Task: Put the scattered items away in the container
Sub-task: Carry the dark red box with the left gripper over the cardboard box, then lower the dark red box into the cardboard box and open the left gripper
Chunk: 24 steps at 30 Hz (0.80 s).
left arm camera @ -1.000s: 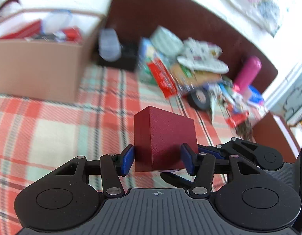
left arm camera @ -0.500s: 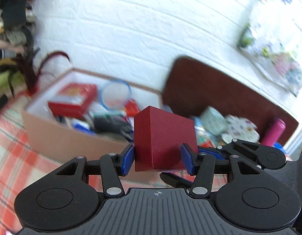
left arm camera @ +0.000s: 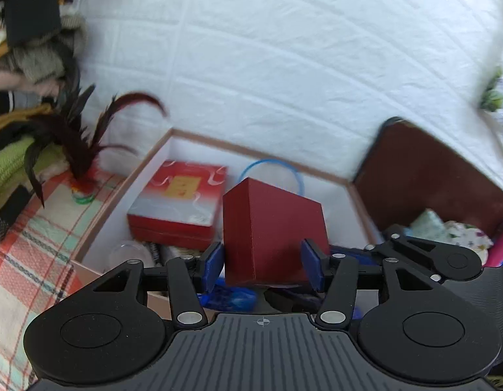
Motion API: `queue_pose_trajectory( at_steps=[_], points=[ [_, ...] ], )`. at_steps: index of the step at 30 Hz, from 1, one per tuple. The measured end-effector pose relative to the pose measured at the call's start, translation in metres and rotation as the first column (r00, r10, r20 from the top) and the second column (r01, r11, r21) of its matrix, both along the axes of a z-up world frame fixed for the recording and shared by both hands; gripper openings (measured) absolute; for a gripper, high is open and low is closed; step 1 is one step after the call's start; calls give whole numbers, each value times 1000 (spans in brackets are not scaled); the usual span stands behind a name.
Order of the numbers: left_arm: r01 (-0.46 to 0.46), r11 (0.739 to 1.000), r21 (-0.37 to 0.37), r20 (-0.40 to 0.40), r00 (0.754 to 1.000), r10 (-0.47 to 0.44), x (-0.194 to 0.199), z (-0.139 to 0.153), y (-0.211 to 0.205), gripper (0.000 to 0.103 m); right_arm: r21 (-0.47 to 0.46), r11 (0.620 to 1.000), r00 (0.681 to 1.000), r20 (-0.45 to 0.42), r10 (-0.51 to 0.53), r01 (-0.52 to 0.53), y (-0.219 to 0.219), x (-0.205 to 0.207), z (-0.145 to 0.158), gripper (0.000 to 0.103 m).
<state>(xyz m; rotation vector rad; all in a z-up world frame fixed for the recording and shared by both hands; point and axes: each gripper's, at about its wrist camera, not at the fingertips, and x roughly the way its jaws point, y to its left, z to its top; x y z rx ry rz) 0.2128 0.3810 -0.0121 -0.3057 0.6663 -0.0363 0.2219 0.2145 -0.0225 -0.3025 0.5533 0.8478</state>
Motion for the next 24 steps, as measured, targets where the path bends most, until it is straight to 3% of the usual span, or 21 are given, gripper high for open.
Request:
queue_pose_trajectory(
  at_steps=[2,7,13,24],
  points=[
    [-61,998,-2,-14,998,61,0,-9,10,87,21,1000,1000,-22,11,-10,1,4,-4,73],
    [-87,996,-27,4,996,87,-8,-17,22,87,-9,1000,1000,-13,-7,7,-2,8,-15,72],
    [-76,997,12,-2,997,76,-11,-11,7,88,11,999,999,-30,-45,46,-12,9,-18,73],
    [-47,999,12,5,999,47,-41,11,-48,101,103,992,994,68,-82,75,-46,-31,6,89]
  ],
)
